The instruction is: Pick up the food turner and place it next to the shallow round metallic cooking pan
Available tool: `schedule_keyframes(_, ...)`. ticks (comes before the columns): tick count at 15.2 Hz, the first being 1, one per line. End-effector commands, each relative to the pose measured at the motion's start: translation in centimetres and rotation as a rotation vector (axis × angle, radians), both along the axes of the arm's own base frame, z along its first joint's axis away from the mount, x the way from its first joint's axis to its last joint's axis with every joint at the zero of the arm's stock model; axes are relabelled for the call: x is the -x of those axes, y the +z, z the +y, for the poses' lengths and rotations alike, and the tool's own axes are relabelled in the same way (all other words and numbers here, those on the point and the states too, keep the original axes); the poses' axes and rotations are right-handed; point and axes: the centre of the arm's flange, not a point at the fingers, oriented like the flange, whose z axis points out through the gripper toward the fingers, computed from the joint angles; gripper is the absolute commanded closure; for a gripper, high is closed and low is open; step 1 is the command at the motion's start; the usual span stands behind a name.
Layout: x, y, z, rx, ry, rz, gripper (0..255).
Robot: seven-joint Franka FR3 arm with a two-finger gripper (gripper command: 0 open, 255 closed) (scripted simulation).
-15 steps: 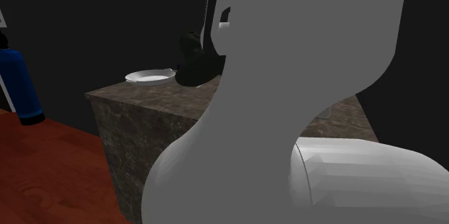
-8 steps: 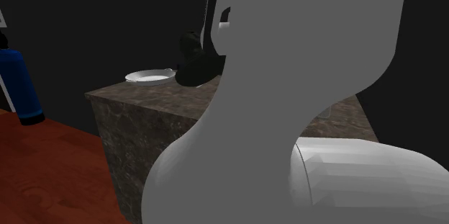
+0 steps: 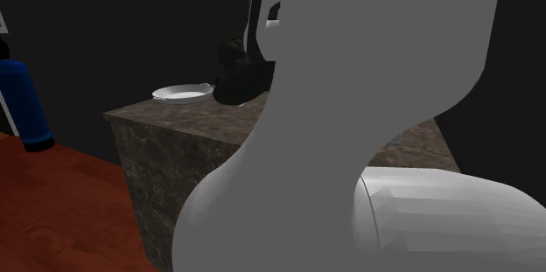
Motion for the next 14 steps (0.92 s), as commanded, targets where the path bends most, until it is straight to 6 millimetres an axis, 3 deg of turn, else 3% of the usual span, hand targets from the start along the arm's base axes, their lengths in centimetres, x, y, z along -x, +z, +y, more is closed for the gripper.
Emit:
schedule_keyframes(1,0.0,1.1,0.1,0.0,0.0,0.0,255)
schedule_keyframes(14,0.0,8.0,0.1,0.0,0.0,0.0,255)
